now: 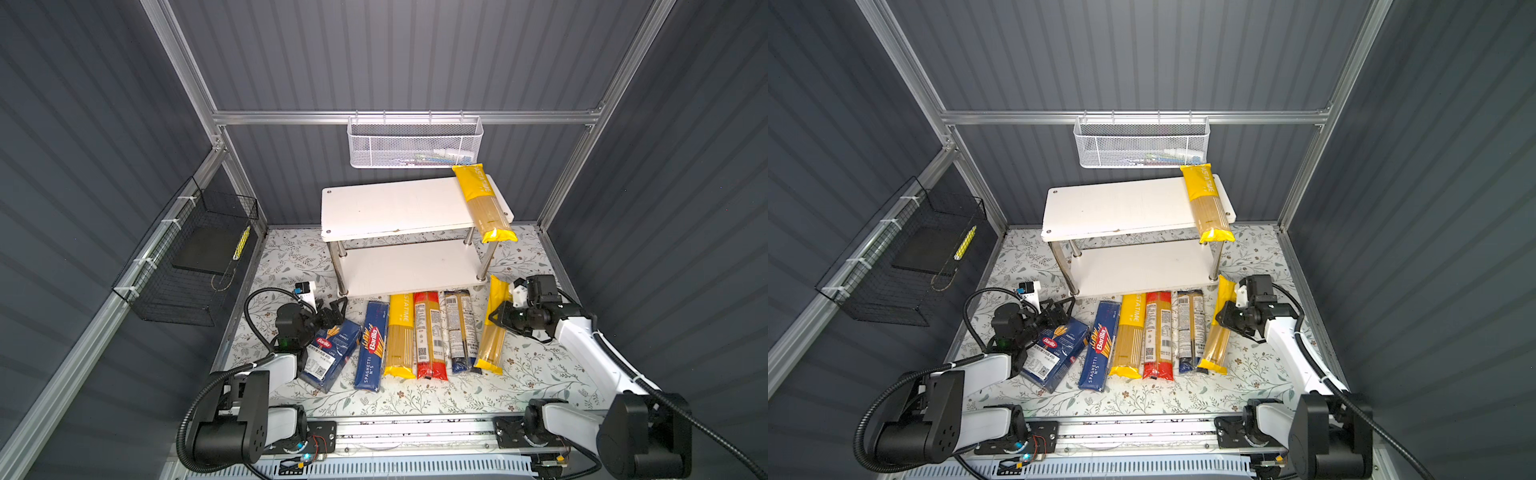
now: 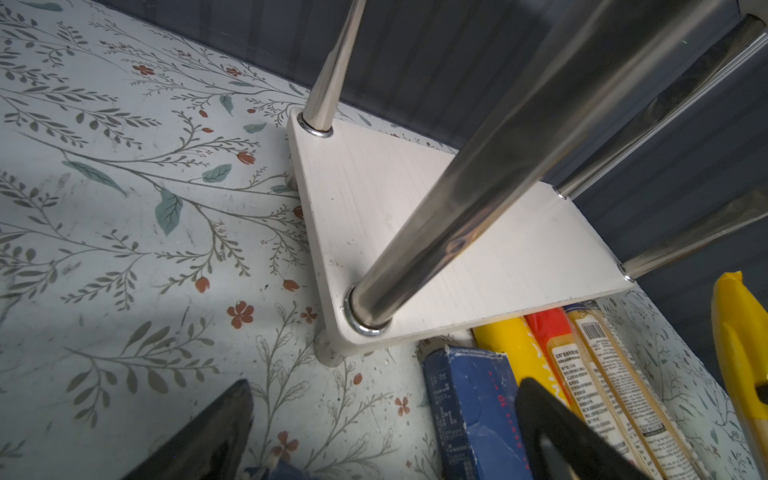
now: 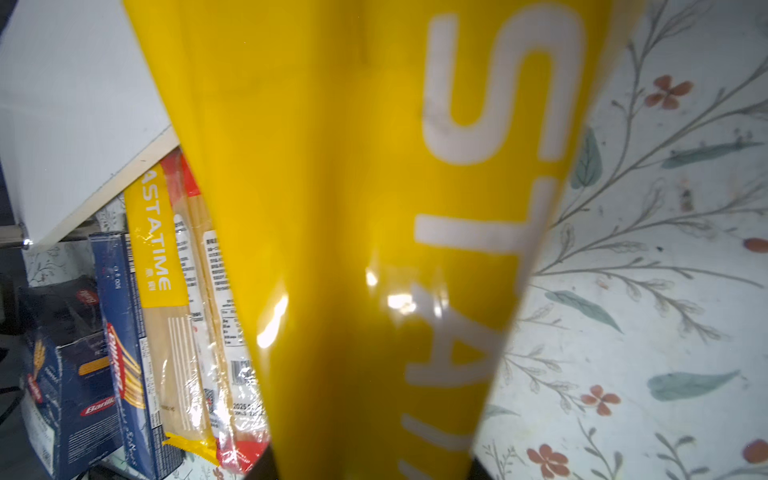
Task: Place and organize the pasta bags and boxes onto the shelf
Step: 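Lift the yellow bag upright with the right gripper toward the shelf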
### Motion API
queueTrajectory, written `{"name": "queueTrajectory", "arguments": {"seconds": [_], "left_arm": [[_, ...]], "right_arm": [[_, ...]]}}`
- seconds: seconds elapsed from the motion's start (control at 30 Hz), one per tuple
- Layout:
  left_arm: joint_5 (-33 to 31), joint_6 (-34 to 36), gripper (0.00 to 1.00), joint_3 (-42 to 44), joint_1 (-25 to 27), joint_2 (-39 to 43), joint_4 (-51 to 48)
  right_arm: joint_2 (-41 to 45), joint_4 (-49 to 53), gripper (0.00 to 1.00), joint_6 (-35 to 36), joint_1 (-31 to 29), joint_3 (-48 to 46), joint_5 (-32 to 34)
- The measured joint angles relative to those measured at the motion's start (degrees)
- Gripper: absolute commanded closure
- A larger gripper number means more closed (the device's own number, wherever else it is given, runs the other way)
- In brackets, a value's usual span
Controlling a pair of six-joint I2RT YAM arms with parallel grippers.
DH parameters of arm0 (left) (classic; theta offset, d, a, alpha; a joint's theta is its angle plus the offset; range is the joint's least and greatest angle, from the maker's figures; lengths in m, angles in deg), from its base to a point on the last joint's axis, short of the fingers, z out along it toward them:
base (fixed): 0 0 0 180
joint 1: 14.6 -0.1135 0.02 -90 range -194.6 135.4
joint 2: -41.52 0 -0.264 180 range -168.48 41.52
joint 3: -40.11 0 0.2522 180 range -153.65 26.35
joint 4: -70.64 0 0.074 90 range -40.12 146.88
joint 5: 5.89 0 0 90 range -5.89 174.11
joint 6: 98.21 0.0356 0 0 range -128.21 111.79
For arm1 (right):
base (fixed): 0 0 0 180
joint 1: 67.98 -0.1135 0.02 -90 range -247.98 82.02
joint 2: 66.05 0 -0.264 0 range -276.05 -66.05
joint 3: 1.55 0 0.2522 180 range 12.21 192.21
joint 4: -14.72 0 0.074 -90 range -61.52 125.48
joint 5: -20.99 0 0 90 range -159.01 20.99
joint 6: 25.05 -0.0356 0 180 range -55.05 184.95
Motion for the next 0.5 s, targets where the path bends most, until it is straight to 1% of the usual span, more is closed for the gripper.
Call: {"name": "queueTrajectory", "arguments": {"seconds": [0.27,0.5], "left_arm": [[-0.3,0.0,0.01,0.0,0.2,0.0,0.1],[-0.3,0.0,0.01,0.0,0.2,-0.1,0.1]], "right_arm": [[5.8,1.7,0.98,-0.3,1.8,2.7,-4.1],[10.9,5.5,0.98,0.3,1.8,6.1,-4.3]]}}
